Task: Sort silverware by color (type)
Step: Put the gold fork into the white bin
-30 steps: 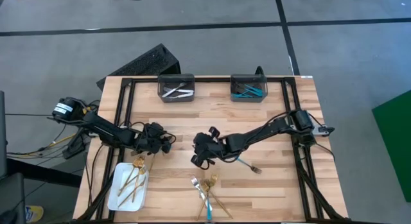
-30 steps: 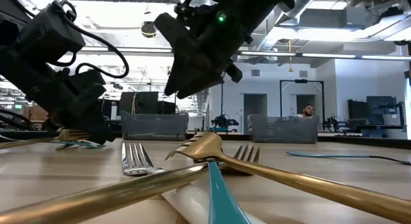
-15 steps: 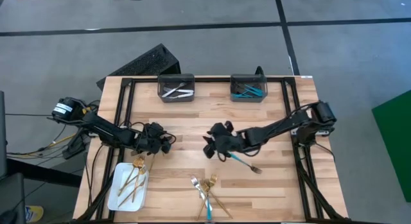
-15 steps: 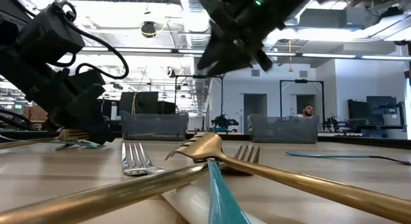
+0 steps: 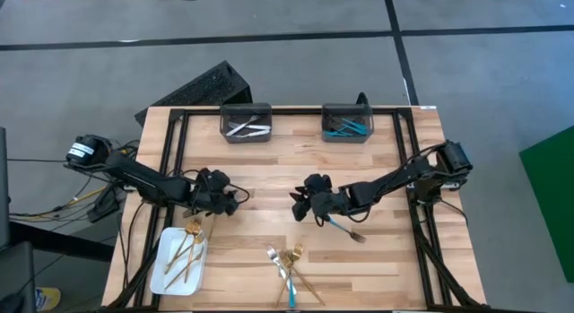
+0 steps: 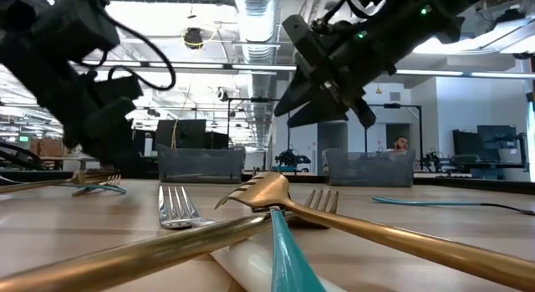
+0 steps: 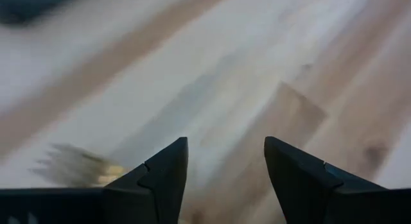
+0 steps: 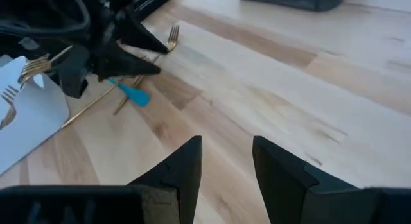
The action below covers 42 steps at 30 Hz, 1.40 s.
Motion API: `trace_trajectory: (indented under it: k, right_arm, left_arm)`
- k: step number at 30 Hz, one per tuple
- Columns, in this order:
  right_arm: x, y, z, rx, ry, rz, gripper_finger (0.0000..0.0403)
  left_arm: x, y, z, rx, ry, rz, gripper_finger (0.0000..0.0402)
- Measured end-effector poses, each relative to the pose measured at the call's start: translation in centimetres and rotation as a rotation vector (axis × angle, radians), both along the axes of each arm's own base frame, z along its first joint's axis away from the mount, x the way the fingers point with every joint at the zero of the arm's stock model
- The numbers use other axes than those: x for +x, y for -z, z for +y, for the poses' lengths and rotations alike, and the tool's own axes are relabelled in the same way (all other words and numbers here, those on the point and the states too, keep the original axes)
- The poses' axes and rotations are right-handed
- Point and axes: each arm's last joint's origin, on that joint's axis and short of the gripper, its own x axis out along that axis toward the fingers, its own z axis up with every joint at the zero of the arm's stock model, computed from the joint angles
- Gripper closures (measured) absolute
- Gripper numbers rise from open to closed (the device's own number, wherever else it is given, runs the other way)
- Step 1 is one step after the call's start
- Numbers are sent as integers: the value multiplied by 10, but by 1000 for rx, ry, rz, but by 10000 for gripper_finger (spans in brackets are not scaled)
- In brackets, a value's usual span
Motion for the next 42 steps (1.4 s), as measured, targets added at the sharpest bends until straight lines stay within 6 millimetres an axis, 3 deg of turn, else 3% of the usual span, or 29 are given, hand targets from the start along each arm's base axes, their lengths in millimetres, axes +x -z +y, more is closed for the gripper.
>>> trace_trajectory:
  k: [5, 10, 24, 34, 38, 42]
  right_arm:
    - [3, -2, -3, -19, -22, -14, 240]
    - [3, -2, -5, -16, -23, -11, 239]
    - [2, -2, -2, -22, -36, -4, 240]
    - [2, -2, -2, -25, -37, -2, 240]
    - [2, -2, -2, -26, -41, 1, 239]
    - [2, -1, -2, -31, -45, 4, 239]
  left_arm:
    - [1, -25, -5, -44, 63, 95, 207]
    - [-8, -32, -11, -96, 39, 111, 207]
    - [-38, -24, -35, -231, -80, 193, 207]
    - [-42, 4, -33, -246, -95, 171, 208]
    - [-41, 7, -32, -183, -75, 179, 237]
    - [-41, 7, -31, -151, -72, 160, 302]
